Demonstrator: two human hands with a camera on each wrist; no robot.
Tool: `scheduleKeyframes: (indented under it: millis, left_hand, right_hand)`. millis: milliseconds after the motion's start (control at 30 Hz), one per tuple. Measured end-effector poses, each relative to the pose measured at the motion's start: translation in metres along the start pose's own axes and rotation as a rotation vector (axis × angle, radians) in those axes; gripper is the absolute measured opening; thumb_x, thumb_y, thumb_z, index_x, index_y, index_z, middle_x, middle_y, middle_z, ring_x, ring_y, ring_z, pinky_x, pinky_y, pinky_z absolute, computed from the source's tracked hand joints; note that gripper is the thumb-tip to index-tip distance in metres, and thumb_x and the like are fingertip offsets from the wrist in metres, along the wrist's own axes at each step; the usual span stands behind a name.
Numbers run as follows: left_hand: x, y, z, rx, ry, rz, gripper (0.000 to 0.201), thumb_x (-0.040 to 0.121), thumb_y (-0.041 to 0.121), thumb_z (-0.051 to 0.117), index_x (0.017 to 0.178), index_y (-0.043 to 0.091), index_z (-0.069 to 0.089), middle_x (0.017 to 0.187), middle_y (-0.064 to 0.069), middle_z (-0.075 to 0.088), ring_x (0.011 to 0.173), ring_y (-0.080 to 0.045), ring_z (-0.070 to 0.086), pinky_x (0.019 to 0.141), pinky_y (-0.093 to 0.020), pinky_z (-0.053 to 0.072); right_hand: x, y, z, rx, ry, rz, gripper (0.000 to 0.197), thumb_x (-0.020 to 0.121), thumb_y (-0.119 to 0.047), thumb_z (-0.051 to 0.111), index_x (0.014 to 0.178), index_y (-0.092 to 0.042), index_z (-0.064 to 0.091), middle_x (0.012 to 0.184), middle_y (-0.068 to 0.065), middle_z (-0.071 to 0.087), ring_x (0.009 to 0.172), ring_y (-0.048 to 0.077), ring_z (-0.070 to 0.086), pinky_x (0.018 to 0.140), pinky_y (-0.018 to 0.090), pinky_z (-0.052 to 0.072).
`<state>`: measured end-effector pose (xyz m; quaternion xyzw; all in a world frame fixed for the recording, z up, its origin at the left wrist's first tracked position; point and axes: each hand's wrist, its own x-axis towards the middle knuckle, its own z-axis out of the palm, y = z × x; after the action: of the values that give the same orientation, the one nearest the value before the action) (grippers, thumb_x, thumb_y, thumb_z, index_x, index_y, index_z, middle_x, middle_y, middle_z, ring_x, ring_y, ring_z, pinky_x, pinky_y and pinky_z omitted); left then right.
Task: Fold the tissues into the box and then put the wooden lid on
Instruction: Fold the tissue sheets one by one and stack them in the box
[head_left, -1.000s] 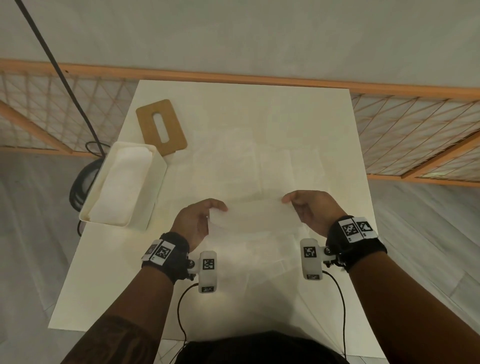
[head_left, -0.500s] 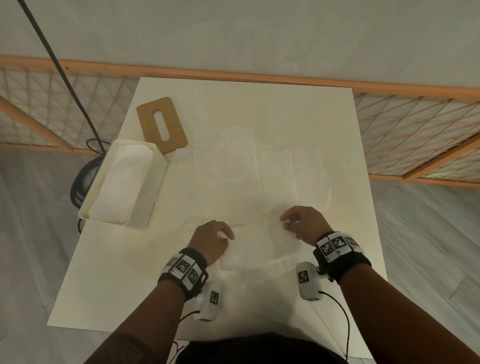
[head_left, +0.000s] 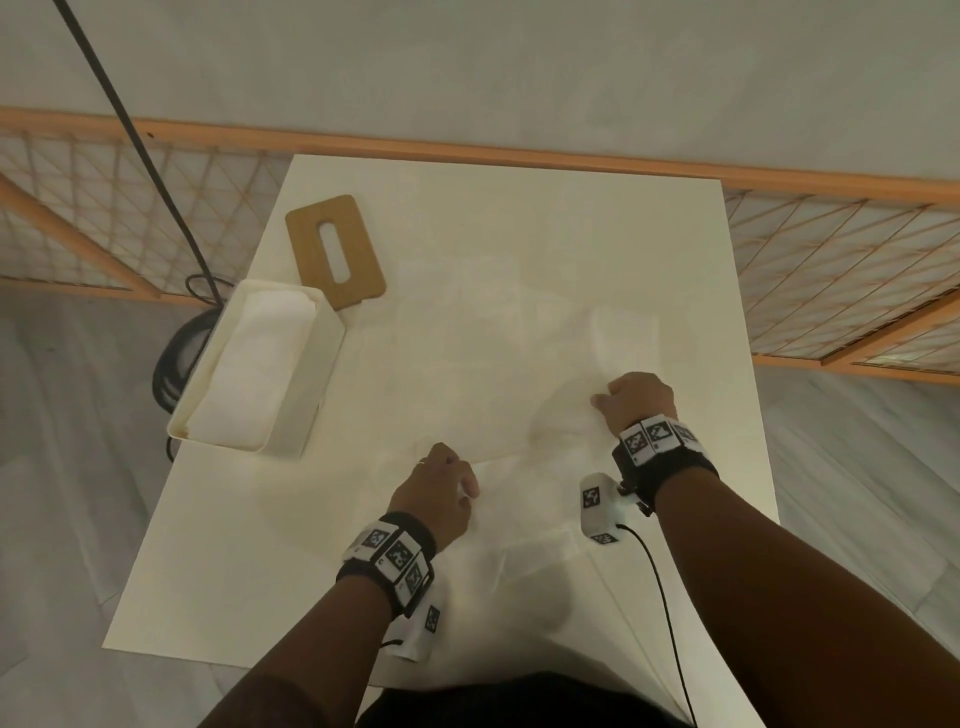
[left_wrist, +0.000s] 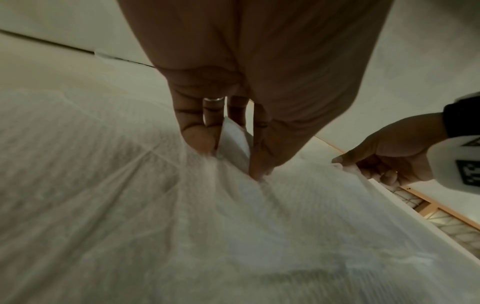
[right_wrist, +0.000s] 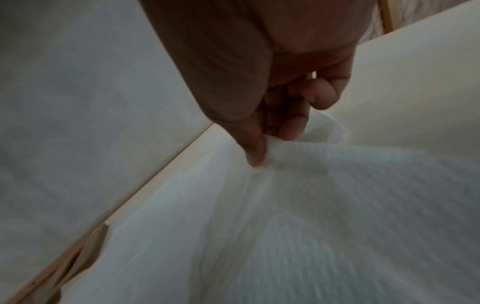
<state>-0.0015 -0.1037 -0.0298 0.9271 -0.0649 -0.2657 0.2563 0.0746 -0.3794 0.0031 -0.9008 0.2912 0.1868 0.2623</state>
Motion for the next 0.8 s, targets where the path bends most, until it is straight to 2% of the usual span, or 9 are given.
scheduleKeyframes:
  millis: [100,233,300,367,433,533,633,733,800]
  left_hand:
    - [0.003,-0.003,-0.001,-0.015,-0.020,-0.002,0.016,0.088,0.014,0.062,0.087,0.030,0.062,0.111,0.015,0.043,0.096,-0.009,0.053,0.085,-0.029,0.050]
    - [0.009,-0.006,-0.005,-0.017,-0.046,0.011,0.010,0.088,0.022,0.061,0.085,0.032,0.061,0.108,0.014,0.047,0.091,-0.008,0.057,0.088,-0.034,0.053]
    - [0.013,-0.005,-0.011,-0.012,-0.061,-0.012,0.006,0.091,0.029,0.060,0.086,0.031,0.062,0.111,0.010,0.050,0.094,-0.011,0.059,0.091,-0.037,0.053]
    - [0.018,0.000,-0.019,-0.038,-0.027,-0.048,0.015,0.095,0.044,0.059,0.088,0.031,0.063,0.115,0.005,0.053,0.101,-0.014,0.061,0.095,-0.039,0.052]
    - [0.023,0.012,-0.032,-0.129,0.064,-0.071,0.028,0.096,0.056,0.055,0.095,0.029,0.063,0.117,0.002,0.056,0.108,-0.017,0.059,0.100,-0.039,0.049]
    - [0.032,0.034,-0.062,-0.470,0.114,-0.100,0.060,0.091,0.072,0.048,0.120,0.022,0.061,0.126,0.000,0.061,0.117,-0.019,0.057,0.106,-0.039,0.043]
    - [0.040,0.047,-0.082,-0.958,-0.024,-0.145,0.089,0.075,0.084,0.041,0.141,0.026,0.051,0.142,0.006,0.056,0.133,-0.015,0.047,0.114,-0.048,0.035]
    - [0.045,0.050,-0.083,-1.020,-0.140,-0.110,0.097,0.073,0.089,0.039,0.150,0.030,0.042,0.149,0.010,0.050,0.138,-0.010,0.041,0.115,-0.047,0.032]
    - [0.044,0.054,-0.080,-1.036,-0.213,-0.116,0.100,0.067,0.094,0.048,0.144,0.031,0.050,0.139,0.009,0.060,0.130,-0.011,0.052,0.109,-0.044,0.039]
  right_hand:
    - [-0.002,0.004,-0.011,0.168,0.099,0.033,0.010,0.094,-0.030,0.069,0.101,-0.022,0.070,0.111,0.004,0.072,0.091,0.023,0.060,0.078,0.028,0.044]
    - [-0.012,0.010,-0.028,0.263,0.229,-0.025,0.006,0.097,-0.031,0.064,0.095,-0.026,0.066,0.094,-0.005,0.067,0.090,0.025,0.065,0.075,0.033,0.046]
    - [-0.017,0.012,-0.037,0.297,0.306,-0.109,0.005,0.097,-0.030,0.064,0.094,-0.027,0.067,0.097,-0.006,0.068,0.087,0.023,0.064,0.075,0.032,0.048]
    - [-0.022,0.013,-0.044,0.325,0.320,-0.285,0.005,0.096,-0.024,0.066,0.093,-0.027,0.067,0.102,-0.007,0.069,0.086,0.016,0.065,0.071,0.024,0.047]
    - [-0.033,0.010,-0.051,0.353,0.245,-0.490,0.008,0.095,-0.017,0.070,0.094,-0.025,0.069,0.104,-0.009,0.069,0.083,0.002,0.064,0.067,0.009,0.042]
    - [-0.052,0.008,-0.065,0.299,0.072,-0.747,0.014,0.092,-0.012,0.073,0.095,-0.025,0.068,0.107,-0.012,0.066,0.095,0.005,0.064,0.073,0.013,0.046]
    - [-0.067,0.007,-0.073,0.255,-0.026,-0.887,0.016,0.093,-0.008,0.072,0.095,-0.024,0.068,0.110,-0.013,0.064,0.103,0.014,0.063,0.074,0.026,0.051]
    - [-0.078,0.009,-0.079,0.226,-0.078,-0.950,0.017,0.094,-0.006,0.070,0.096,-0.023,0.069,0.113,-0.013,0.063,0.106,0.016,0.063,0.077,0.024,0.052]
    - [-0.081,0.012,-0.079,0.226,-0.092,-0.961,0.020,0.094,-0.004,0.069,0.096,-0.024,0.068,0.113,-0.012,0.063,0.106,0.016,0.063,0.079,0.022,0.051]
